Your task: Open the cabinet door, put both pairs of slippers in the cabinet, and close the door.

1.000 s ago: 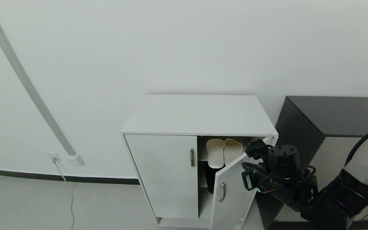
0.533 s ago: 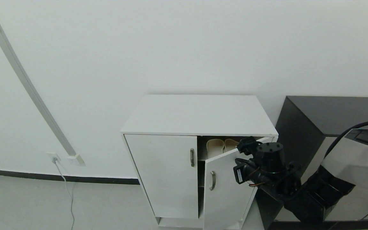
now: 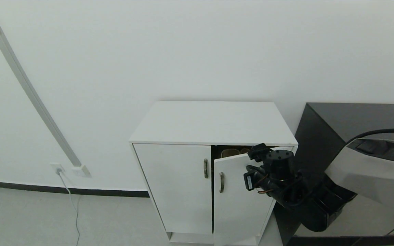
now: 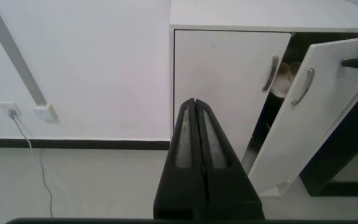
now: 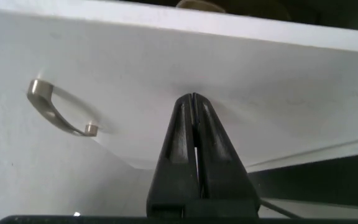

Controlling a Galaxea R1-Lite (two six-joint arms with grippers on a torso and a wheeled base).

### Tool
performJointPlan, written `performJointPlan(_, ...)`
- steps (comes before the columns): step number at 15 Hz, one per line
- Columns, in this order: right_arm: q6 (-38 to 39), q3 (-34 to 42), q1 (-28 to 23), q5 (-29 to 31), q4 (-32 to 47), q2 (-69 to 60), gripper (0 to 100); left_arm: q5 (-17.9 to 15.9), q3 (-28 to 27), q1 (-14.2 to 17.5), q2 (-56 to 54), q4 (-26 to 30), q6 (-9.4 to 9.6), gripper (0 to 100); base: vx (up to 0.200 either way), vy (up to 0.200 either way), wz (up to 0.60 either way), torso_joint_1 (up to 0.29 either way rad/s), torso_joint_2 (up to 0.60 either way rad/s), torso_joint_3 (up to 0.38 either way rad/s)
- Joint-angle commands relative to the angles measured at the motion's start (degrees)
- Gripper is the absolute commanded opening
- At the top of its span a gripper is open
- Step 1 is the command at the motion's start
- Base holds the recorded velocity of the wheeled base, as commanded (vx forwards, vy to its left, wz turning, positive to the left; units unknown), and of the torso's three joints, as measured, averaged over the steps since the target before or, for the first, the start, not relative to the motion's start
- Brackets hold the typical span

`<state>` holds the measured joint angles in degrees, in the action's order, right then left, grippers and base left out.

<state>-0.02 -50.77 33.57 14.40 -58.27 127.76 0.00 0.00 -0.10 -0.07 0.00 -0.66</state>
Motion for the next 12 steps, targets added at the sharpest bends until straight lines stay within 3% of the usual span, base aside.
performJointPlan(1, -0.1, -1.7, -0.5, 0.0, 0.0, 1.7, 0, 0.0, 0.0, 0.0, 0.1, 0.0, -0.04, 0, 0.000, 0.000, 0.00, 0.000, 0.00, 0.000)
performJointPlan(12, -0.3, -7.9, -2.3, 0.0, 0.9, 4.2, 0, 0.0, 0.0, 0.0, 0.1, 0.0, -0.04, 0, 0.000, 0.000, 0.00, 0.000, 0.00, 0.000)
